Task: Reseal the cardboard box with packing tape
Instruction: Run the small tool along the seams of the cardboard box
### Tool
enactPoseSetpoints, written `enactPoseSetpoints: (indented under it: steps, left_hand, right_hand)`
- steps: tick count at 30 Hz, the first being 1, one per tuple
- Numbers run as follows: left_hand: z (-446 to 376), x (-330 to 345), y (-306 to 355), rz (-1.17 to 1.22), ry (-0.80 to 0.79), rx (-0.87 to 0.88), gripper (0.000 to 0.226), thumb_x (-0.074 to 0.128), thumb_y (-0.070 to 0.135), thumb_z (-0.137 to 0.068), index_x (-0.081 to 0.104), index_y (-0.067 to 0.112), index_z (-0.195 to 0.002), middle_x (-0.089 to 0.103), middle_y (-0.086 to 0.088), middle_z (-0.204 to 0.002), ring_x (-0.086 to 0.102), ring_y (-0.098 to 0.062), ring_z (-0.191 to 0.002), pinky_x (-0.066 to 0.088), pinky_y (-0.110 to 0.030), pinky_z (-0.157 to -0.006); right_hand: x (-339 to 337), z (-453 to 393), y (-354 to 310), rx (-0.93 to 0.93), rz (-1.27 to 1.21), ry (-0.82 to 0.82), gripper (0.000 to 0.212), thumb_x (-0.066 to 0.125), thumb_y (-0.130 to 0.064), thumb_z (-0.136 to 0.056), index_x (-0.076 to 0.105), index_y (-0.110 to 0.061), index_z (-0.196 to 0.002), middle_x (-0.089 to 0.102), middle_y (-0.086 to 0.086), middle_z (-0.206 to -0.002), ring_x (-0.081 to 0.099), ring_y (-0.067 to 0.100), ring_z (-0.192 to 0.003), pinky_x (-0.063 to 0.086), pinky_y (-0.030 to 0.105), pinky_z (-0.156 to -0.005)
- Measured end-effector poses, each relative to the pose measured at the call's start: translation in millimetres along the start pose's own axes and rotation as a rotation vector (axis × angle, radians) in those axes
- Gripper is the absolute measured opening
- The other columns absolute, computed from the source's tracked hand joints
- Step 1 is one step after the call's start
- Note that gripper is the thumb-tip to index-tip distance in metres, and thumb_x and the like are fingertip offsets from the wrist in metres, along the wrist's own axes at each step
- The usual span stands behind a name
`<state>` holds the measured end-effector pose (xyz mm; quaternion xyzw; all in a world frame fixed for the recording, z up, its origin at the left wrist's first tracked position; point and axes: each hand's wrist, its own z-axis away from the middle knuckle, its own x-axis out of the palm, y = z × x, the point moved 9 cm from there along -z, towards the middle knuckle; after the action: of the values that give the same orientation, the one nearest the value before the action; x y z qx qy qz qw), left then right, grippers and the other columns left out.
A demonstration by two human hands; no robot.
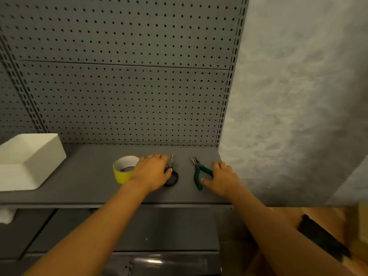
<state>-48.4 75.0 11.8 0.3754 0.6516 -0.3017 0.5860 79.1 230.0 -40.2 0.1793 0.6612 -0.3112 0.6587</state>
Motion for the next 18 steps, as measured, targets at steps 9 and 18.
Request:
enactPoseSetpoints:
  steps: [9,18]
  left_hand:
    - [-13,8,-12,-0.001,0.001,-0.005,0.043,0.043,0.042,-0.096,0.046,0.020,-0.132,0.056,-0.005,-0.128,0.051,-0.025,-0.116,0.040,-0.037,-0.095]
    - [-19,6,-20,0.005,-0.011,0.006,0.045,0.043,0.043,-0.096,0.044,0.019,-0.134,0.054,-0.005,-0.133,0.049,-0.025,-0.120,0.039,-0.038,-0.100]
  right_hand:
    - [9,-13,-7,0.052,-0.031,-0.023,0.078,0.037,-0.065,-0.091,0.025,-0.013,-0.148,0.033,0.013,-0.148,0.032,0.033,-0.134,0.034,0.045,-0.107]
    - [16,-16,-26,0.067,0.065,-0.060,0.094,0.052,-0.072,-0.079,0.029,-0.009,-0.145,0.036,0.015,-0.142,0.033,0.032,-0.132,0.035,0.043,-0.107]
